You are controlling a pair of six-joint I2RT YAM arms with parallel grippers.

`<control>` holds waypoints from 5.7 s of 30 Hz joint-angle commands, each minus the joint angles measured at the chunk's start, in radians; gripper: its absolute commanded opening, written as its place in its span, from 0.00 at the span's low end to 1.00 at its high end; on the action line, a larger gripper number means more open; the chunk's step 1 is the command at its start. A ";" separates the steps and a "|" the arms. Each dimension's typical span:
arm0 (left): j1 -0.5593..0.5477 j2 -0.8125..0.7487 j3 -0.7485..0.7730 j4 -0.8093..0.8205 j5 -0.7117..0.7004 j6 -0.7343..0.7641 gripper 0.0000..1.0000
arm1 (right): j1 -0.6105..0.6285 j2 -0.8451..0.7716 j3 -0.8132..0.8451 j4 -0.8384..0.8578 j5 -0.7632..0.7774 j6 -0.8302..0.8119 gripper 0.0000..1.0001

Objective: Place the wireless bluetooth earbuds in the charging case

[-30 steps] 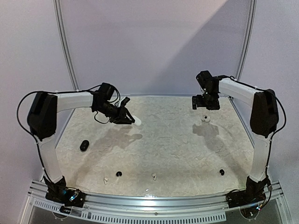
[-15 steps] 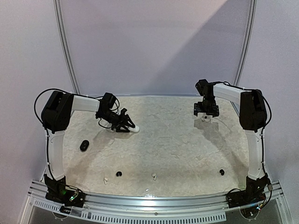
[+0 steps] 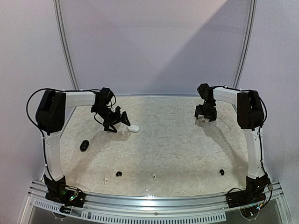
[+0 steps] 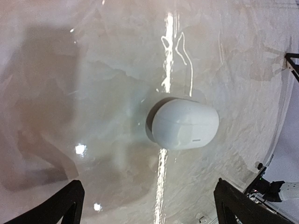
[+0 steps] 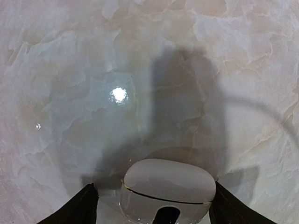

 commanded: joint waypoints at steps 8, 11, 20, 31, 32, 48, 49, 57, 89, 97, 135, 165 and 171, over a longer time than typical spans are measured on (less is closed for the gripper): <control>0.010 -0.135 0.033 -0.066 -0.054 0.038 0.99 | -0.005 0.044 0.008 0.015 0.003 0.010 0.68; 0.009 -0.161 0.037 -0.066 -0.048 0.061 0.98 | -0.006 0.047 0.009 0.019 0.005 -0.006 0.52; 0.010 -0.295 0.082 -0.119 -0.020 0.238 0.94 | 0.000 -0.097 -0.105 0.177 -0.069 -0.118 0.31; -0.007 -0.564 0.026 0.172 0.108 0.320 0.90 | 0.336 -0.677 -0.551 0.963 -0.211 -0.665 0.28; -0.020 -0.570 0.042 0.188 0.114 0.303 0.90 | 0.373 -0.717 -0.568 0.997 -0.223 -0.708 0.28; -0.238 -0.630 0.126 0.179 0.181 0.265 0.90 | 0.789 -0.697 -0.418 1.035 0.122 -1.063 0.25; -0.247 -0.625 0.124 0.164 0.168 0.267 0.88 | 0.796 -0.692 -0.413 1.036 0.123 -1.066 0.25; -0.309 -0.605 0.129 0.072 0.141 0.327 0.69 | 0.813 -0.684 -0.391 1.028 0.148 -1.046 0.25; -0.302 -0.575 0.211 -0.234 0.138 0.890 0.00 | 0.742 -0.795 -0.318 0.523 -0.353 -0.828 0.99; -0.316 -0.567 0.247 -0.409 0.248 1.125 0.00 | 0.653 -0.810 -0.342 0.533 -0.657 -0.680 0.81; -0.214 -0.888 -0.221 0.234 0.357 0.716 0.94 | 0.633 -0.736 -0.340 0.773 -0.774 -0.601 0.00; -0.271 -0.878 -0.498 1.239 0.411 0.023 0.49 | 0.649 -0.727 -0.418 1.169 -0.757 -0.405 0.00; -0.280 -0.867 -0.482 1.238 0.408 0.024 0.38 | 0.650 -0.724 -0.419 1.152 -0.755 -0.412 0.00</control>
